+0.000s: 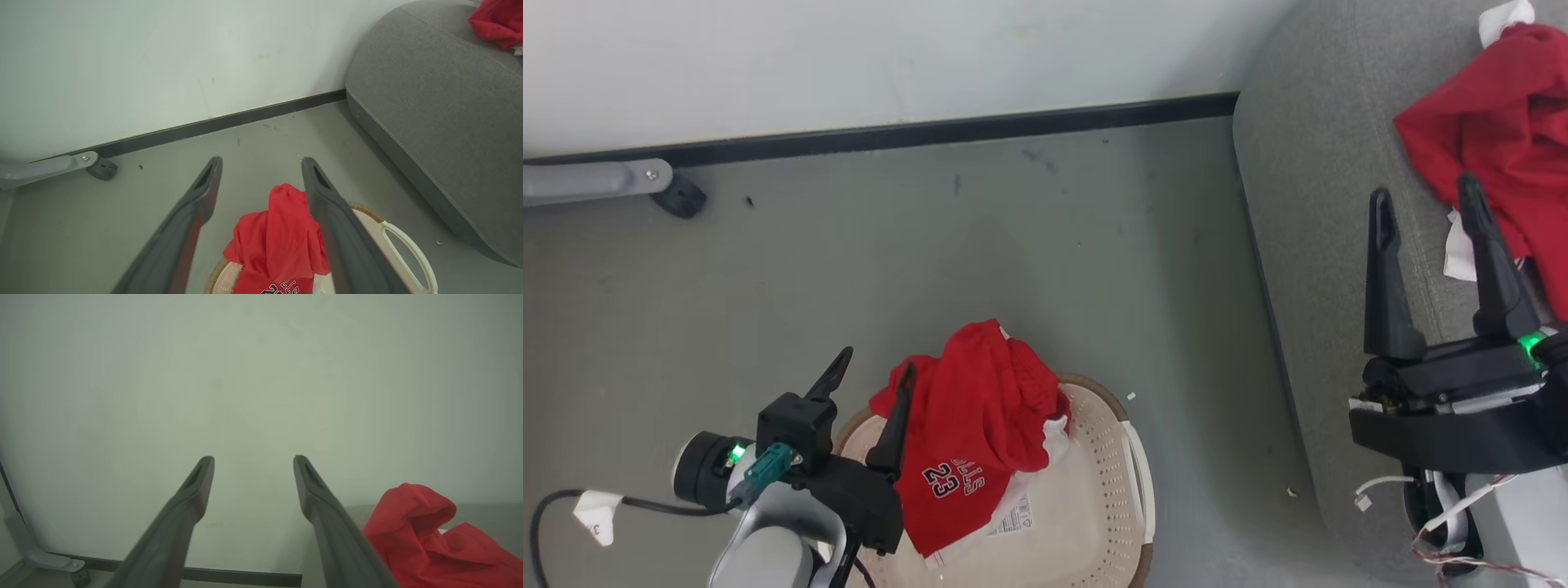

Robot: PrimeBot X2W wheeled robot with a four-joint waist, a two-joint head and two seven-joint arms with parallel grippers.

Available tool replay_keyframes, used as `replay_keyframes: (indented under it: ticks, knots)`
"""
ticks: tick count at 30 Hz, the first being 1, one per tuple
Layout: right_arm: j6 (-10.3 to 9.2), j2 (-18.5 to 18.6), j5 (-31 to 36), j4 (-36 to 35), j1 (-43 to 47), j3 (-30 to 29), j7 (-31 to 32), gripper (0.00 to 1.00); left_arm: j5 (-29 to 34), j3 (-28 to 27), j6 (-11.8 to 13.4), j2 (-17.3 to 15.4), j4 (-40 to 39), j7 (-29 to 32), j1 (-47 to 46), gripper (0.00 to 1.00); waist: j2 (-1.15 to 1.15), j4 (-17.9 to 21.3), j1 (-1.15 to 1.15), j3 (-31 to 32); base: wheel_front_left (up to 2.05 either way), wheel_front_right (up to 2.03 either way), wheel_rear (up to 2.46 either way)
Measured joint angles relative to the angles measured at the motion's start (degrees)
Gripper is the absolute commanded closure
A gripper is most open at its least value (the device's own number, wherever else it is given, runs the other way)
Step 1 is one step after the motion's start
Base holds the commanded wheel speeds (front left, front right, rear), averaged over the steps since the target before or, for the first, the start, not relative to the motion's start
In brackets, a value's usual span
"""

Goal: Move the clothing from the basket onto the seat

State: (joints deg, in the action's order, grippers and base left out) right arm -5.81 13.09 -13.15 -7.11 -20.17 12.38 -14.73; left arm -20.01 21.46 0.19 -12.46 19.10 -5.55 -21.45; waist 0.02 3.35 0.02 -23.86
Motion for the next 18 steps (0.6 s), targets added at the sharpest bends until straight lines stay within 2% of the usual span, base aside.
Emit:
replay_keyframes:
  ticks: [18]
  knots:
    - [1.78, -0.76, 1.09, -1.67, -17.17, -0.38, -0.05, 0.0, 2.57, 3.34, -2.23, 3.53, 14.21, 1.68, -10.47, 0.0, 0.0, 3.92, -0.01, -13.19, 0.0, 0.0, 0.0]
